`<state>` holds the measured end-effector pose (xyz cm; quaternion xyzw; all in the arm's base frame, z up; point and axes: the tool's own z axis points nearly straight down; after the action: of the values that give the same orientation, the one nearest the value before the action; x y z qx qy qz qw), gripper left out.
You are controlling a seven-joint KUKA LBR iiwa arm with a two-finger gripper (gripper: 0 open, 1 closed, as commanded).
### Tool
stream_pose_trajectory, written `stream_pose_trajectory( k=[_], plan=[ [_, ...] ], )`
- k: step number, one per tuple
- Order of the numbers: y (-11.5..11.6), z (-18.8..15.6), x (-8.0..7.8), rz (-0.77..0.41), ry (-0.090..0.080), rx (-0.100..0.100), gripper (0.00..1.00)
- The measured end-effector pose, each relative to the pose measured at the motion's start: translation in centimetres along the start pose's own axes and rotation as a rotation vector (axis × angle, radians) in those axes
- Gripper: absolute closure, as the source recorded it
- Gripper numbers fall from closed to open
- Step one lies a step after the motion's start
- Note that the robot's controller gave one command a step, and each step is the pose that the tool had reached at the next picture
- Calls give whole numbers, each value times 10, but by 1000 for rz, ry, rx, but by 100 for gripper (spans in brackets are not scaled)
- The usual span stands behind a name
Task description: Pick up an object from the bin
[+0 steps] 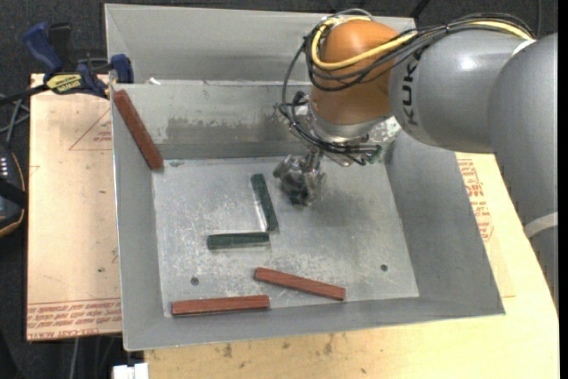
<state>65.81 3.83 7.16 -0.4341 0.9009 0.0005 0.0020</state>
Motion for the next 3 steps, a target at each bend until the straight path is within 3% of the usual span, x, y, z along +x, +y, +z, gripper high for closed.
stream_pose_trajectory(
  k=[2, 3],
  plan=[
    [0, -20, -1, 3, -1, 1, 100],
    [-1, -68, -2, 3, -3, 4, 100]
  ],
)
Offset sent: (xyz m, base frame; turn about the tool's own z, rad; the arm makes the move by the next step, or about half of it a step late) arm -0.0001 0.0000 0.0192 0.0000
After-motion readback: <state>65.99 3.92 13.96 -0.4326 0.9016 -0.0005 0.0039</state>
